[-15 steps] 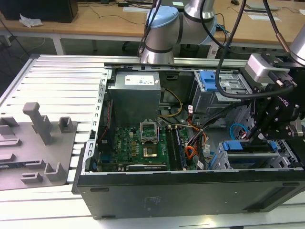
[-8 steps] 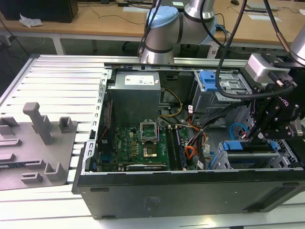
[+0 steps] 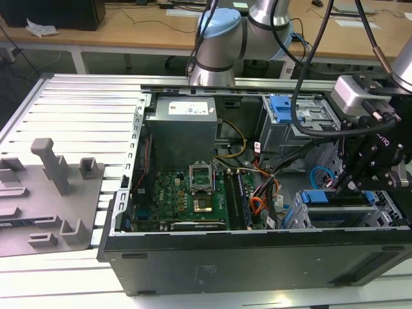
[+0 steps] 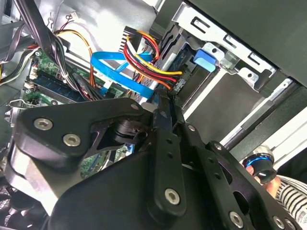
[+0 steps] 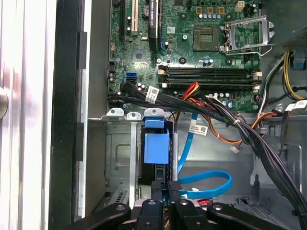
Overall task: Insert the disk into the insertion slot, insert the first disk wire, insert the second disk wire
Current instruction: 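Insert the second disk wire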
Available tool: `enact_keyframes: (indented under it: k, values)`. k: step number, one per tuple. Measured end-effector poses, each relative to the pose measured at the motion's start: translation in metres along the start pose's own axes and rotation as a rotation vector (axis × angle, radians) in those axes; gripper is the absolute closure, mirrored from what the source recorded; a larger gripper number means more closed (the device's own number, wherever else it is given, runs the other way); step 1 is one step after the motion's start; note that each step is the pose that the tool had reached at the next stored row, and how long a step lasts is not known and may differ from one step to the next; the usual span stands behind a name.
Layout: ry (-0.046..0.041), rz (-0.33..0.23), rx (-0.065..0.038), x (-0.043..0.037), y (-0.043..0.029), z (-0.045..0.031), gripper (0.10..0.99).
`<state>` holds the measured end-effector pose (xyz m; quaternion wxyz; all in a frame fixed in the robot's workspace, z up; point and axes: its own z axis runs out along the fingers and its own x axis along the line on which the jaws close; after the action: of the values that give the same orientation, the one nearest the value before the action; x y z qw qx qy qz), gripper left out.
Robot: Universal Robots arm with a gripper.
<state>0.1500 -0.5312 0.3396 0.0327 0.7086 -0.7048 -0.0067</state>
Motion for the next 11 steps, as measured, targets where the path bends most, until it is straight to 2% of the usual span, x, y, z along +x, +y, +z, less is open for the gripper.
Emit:
enact_keyframes:
  k: [3, 10, 11]
  values:
    - [-0.0023, 0.000, 0.000, 0.0004, -0.0003, 0.0036, 0.925]
    - [-0.0044, 0.000, 0.000, 0.0003, -0.0004, 0.0050, 0.914]
    - [-0.0036, 0.000, 0.000, 0.0004, -0.0004, 0.0046, 0.851]
